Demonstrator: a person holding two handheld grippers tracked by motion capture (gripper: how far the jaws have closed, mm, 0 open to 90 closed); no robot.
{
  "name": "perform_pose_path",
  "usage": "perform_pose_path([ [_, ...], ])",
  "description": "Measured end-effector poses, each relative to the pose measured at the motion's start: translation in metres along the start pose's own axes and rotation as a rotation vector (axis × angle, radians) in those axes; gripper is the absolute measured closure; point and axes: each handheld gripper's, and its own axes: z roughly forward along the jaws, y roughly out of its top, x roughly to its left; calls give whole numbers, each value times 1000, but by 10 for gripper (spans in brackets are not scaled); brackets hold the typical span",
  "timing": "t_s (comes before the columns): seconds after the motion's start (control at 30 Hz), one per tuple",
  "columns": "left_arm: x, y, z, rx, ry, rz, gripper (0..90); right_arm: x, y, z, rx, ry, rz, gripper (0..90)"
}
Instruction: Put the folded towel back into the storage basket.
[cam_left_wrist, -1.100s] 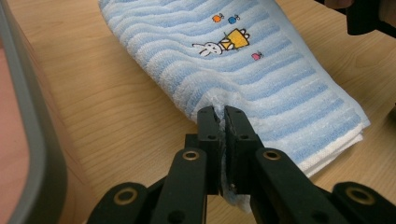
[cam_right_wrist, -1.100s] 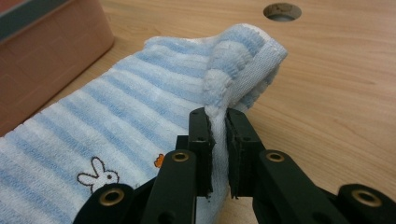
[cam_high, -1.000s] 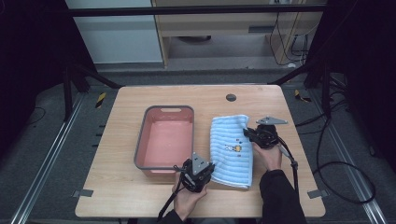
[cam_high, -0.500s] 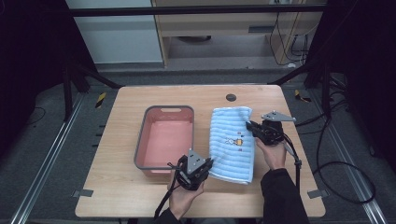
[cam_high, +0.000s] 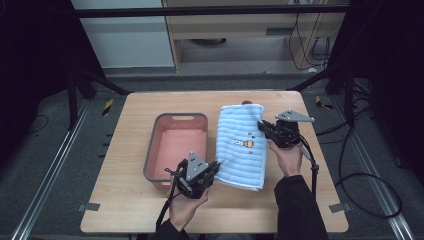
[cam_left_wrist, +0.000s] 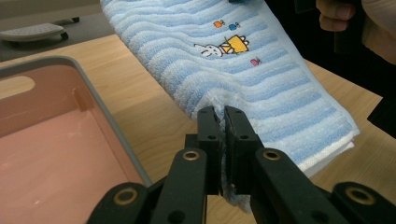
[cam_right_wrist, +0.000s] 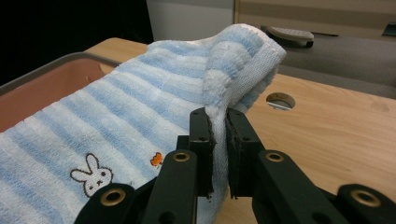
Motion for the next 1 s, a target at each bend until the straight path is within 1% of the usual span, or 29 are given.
perform_pose_path([
  [0.03, 2, 1, -2, -1, 2, 7, 856, 1, 3, 0, -2, 2, -1, 824],
  [0.37, 16, 6, -17, -23, 16, -10, 856, 19, 27, 3, -10, 24, -37, 829],
  [0.5, 24, 9, -25, -36, 21, -28, 857, 26, 38, 5, -19, 33, -38, 829],
  [0.7, 34, 15, -39, -53, 47, -23, 856, 40, 54, 14, -23, 47, -64, 829],
  [0.77, 35, 16, -41, -54, 51, -22, 856, 46, 60, 17, -24, 53, -72, 829],
  [0.8, 40, 17, -46, -59, 63, -24, 857, 49, 63, 19, -25, 56, -77, 829],
  [0.93, 48, 18, -55, -73, 77, -37, 857, 58, 71, 24, -29, 67, -84, 830],
  [1.0, 52, 18, -59, -74, 87, -37, 857, 63, 74, 28, -27, 69, -92, 830],
])
